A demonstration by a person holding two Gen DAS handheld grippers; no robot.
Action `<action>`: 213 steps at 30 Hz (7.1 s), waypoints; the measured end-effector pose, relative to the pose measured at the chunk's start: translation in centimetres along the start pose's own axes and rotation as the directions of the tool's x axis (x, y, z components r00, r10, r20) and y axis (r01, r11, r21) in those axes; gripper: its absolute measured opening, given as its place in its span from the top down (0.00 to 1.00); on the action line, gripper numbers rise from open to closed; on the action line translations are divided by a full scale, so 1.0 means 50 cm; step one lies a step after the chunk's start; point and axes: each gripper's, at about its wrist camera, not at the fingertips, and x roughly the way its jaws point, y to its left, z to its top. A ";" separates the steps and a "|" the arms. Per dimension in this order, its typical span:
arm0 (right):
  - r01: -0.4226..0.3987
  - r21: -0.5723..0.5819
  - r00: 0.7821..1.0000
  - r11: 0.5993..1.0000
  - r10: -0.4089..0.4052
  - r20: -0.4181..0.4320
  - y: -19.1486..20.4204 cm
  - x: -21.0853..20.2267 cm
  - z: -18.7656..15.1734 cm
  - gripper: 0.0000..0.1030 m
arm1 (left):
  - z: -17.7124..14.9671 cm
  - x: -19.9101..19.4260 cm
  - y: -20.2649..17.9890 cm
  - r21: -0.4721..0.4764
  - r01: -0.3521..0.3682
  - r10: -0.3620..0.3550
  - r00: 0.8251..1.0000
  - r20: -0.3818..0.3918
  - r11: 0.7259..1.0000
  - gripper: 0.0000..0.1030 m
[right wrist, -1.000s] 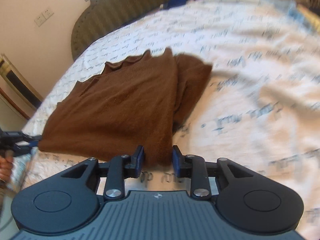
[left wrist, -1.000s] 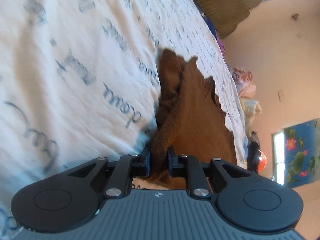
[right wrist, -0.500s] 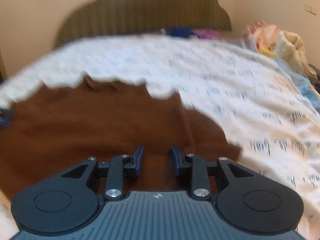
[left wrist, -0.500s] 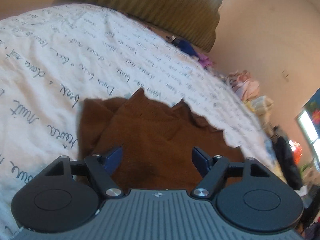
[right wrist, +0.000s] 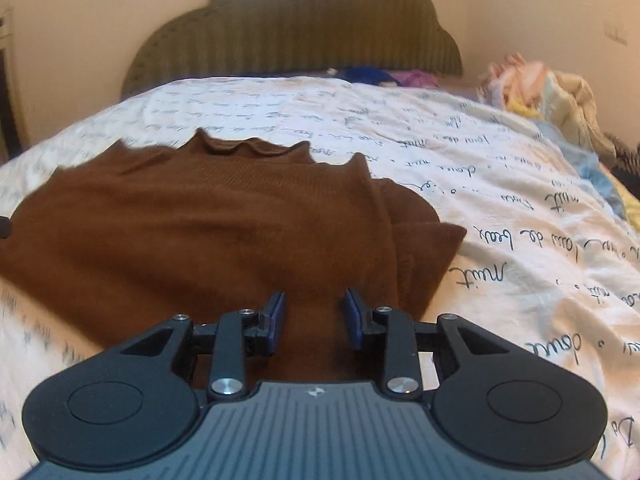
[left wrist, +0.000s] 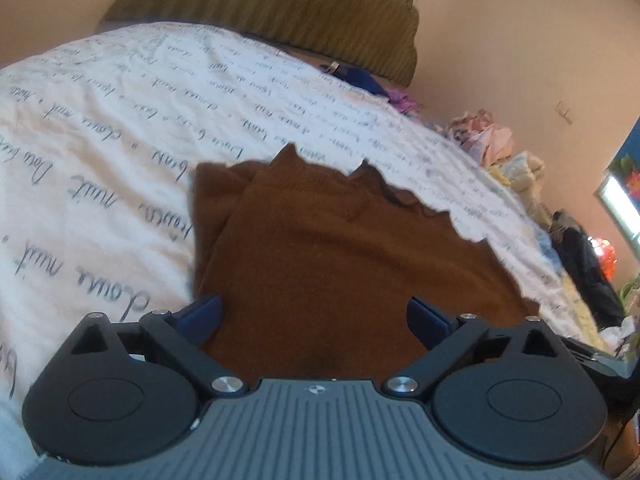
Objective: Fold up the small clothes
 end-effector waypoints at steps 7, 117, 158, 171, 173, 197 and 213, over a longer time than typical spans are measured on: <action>-0.055 -0.023 0.996 0.998 0.056 0.063 -0.024 -0.035 0.065 0.62 | -0.041 -0.046 0.002 0.012 -0.094 0.093 0.995 0.035 0.996 0.10; -0.503 0.577 0.707 0.643 0.691 -0.154 0.080 0.343 0.282 0.92 | -0.083 0.123 -0.154 -0.020 0.256 -0.254 0.964 0.078 0.967 0.91; -0.291 0.248 0.954 0.924 0.298 0.011 -0.280 0.008 0.206 0.44 | -0.090 0.064 -0.391 0.198 0.382 -0.376 0.924 -0.069 0.902 0.36; -0.288 0.286 0.952 0.914 0.307 -0.022 -0.177 -0.088 0.025 0.63 | -0.068 0.168 -0.255 -0.018 0.321 -0.321 0.938 -0.130 0.947 0.42; -0.307 0.384 0.942 0.871 0.337 -0.011 -0.201 -0.091 0.008 0.73 | -0.061 0.142 -0.238 -0.070 0.337 -0.344 0.931 -0.122 0.939 0.42; -0.211 0.420 0.974 0.882 0.227 0.013 -0.213 -0.137 -0.021 0.82 | -0.033 0.087 -0.213 0.114 0.234 -0.204 0.952 -0.230 0.966 0.47; -0.101 0.448 0.990 0.888 0.136 -0.046 -0.232 0.064 0.087 0.79 | 0.019 0.229 -0.349 0.183 0.160 -0.150 0.986 -0.068 0.970 0.13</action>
